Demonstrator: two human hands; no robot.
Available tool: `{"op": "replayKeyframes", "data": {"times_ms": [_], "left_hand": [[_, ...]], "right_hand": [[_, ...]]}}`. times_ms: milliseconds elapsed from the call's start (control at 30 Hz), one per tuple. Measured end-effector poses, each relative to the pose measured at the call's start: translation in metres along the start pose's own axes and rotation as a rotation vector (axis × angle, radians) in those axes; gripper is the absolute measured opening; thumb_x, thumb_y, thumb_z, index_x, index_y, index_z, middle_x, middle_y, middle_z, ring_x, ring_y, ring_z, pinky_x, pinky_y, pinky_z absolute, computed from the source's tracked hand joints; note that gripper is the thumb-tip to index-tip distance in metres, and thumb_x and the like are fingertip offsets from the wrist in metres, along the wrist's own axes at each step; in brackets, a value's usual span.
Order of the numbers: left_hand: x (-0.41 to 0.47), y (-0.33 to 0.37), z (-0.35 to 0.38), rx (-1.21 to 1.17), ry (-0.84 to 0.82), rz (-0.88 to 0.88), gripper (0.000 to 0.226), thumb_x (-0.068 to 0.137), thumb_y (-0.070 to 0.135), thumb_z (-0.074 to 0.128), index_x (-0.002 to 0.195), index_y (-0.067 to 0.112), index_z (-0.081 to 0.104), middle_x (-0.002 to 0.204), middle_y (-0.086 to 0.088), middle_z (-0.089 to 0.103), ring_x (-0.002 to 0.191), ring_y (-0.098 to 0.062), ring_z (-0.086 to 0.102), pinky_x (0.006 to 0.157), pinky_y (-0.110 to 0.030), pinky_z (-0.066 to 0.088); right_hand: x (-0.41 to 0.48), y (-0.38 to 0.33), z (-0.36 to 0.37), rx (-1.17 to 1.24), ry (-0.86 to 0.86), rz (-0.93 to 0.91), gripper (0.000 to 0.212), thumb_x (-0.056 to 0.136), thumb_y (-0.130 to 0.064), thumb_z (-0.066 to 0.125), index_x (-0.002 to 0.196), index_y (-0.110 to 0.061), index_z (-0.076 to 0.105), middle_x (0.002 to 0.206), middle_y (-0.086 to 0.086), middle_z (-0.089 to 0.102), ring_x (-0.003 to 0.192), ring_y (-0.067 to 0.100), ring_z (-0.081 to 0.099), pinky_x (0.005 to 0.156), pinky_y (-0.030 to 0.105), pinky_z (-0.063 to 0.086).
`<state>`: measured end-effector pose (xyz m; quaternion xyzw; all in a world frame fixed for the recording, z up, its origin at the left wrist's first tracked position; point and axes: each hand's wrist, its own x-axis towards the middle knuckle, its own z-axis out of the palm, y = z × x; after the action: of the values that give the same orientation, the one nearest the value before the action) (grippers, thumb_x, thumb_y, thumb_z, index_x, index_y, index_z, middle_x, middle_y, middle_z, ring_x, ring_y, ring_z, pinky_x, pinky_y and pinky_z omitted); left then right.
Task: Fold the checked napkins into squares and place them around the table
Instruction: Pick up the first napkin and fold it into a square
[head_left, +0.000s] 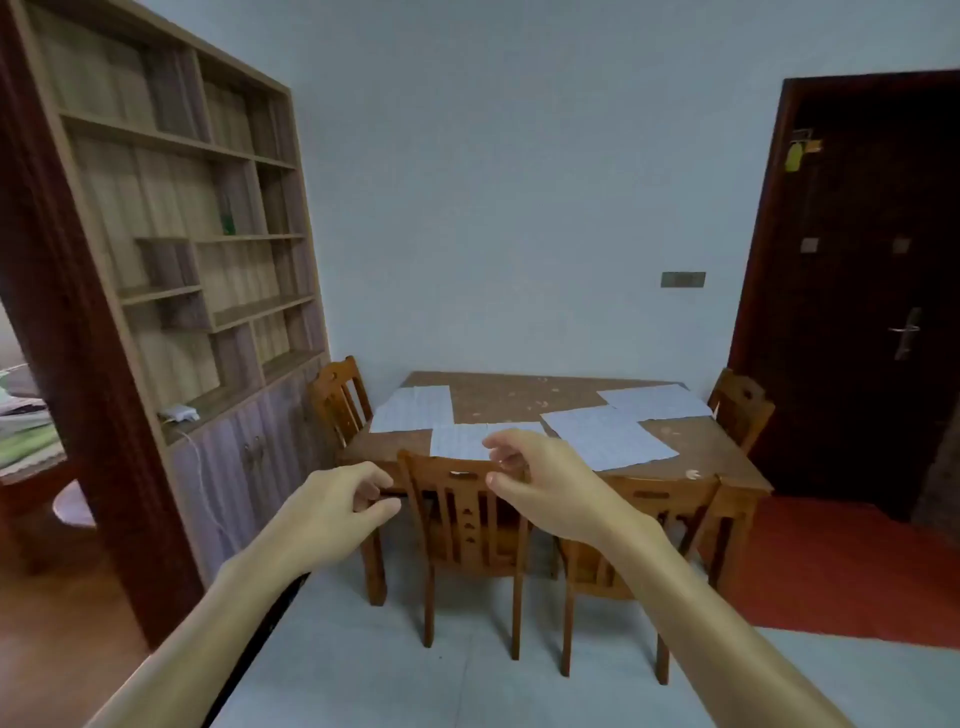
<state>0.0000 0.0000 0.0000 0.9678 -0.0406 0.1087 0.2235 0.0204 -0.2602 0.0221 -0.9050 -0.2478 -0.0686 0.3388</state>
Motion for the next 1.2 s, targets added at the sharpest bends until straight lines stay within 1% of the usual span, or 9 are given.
{"op": "replayKeyframes", "data": {"times_ms": [100,200,333,500,633,767,833,1000,1200], "left_hand": [[0.023,-0.025,0.003,-0.026,0.009,-0.037,0.031,0.094,0.043,0.064,0.122,0.031,0.064,0.112,0.012,0.068,0.099,-0.002,0.064,0.092,-0.026,0.055],[0.051,-0.040,0.009,-0.009,-0.019,-0.058,0.031,0.095,0.041,0.064,0.124,0.030,0.063,0.116,0.011,0.067,0.102,-0.002,0.063,0.091,-0.021,0.052],[0.102,-0.057,0.017,0.022,-0.021,-0.073,0.031,0.096,0.039,0.063,0.125,0.029,0.063,0.120,0.009,0.067,0.104,-0.004,0.063,0.092,-0.021,0.050],[0.183,-0.067,0.023,0.051,-0.023,-0.072,0.034,0.096,0.041,0.062,0.126,0.027,0.062,0.123,0.007,0.067,0.105,-0.006,0.064,0.097,-0.029,0.053],[0.243,-0.073,0.033,0.043,-0.012,-0.079,0.035,0.096,0.040,0.062,0.128,0.026,0.062,0.125,0.007,0.067,0.108,-0.005,0.063,0.097,-0.027,0.053],[0.289,-0.089,0.040,0.026,-0.029,-0.107,0.035,0.096,0.038,0.063,0.127,0.024,0.063,0.125,0.006,0.067,0.108,-0.006,0.063,0.099,-0.031,0.053],[0.310,-0.099,0.043,0.020,-0.031,-0.121,0.035,0.096,0.037,0.063,0.127,0.023,0.063,0.125,0.006,0.067,0.107,-0.006,0.063,0.098,-0.030,0.053],[0.361,-0.140,0.053,0.017,-0.064,-0.133,0.035,0.096,0.041,0.062,0.128,0.026,0.061,0.122,0.007,0.067,0.102,-0.002,0.063,0.093,-0.026,0.054],[0.419,-0.213,0.059,0.019,-0.151,-0.172,0.040,0.095,0.046,0.061,0.130,0.027,0.059,0.120,0.005,0.066,0.101,-0.005,0.064,0.092,-0.027,0.054]], "right_hand": [[0.032,0.006,0.014,0.018,-0.017,-0.012,0.041,0.099,-0.030,0.056,0.139,-0.028,0.051,0.128,-0.010,0.061,0.117,0.003,0.056,0.094,0.017,0.044],[0.069,0.019,0.027,0.029,-0.036,-0.029,0.042,0.100,-0.029,0.056,0.141,-0.026,0.050,0.129,-0.010,0.060,0.117,0.003,0.055,0.090,0.015,0.043],[0.128,0.050,0.043,0.034,-0.043,-0.042,0.043,0.099,-0.030,0.057,0.141,-0.027,0.049,0.130,-0.009,0.061,0.116,0.004,0.056,0.095,0.019,0.047],[0.203,0.091,0.053,0.041,-0.051,-0.043,0.043,0.098,-0.034,0.058,0.141,-0.030,0.049,0.130,-0.011,0.061,0.114,0.003,0.056,0.095,0.020,0.047],[0.260,0.121,0.056,0.050,-0.068,-0.057,0.043,0.099,-0.033,0.057,0.141,-0.028,0.049,0.129,-0.011,0.061,0.113,0.002,0.055,0.093,0.017,0.043],[0.313,0.140,0.067,0.080,-0.081,-0.062,0.043,0.099,-0.032,0.057,0.141,-0.027,0.049,0.129,-0.009,0.061,0.115,0.005,0.056,0.096,0.021,0.046],[0.338,0.147,0.076,0.089,-0.104,-0.065,0.043,0.098,-0.032,0.057,0.141,-0.027,0.049,0.130,-0.008,0.061,0.116,0.006,0.057,0.097,0.022,0.047],[0.399,0.165,0.107,0.099,-0.146,-0.060,0.042,0.097,-0.031,0.057,0.139,-0.026,0.052,0.132,-0.008,0.061,0.116,0.006,0.058,0.096,0.022,0.047],[0.480,0.175,0.154,0.075,-0.194,-0.029,0.045,0.096,-0.024,0.057,0.140,-0.025,0.051,0.133,-0.006,0.061,0.116,0.007,0.058,0.094,0.020,0.045]]}}
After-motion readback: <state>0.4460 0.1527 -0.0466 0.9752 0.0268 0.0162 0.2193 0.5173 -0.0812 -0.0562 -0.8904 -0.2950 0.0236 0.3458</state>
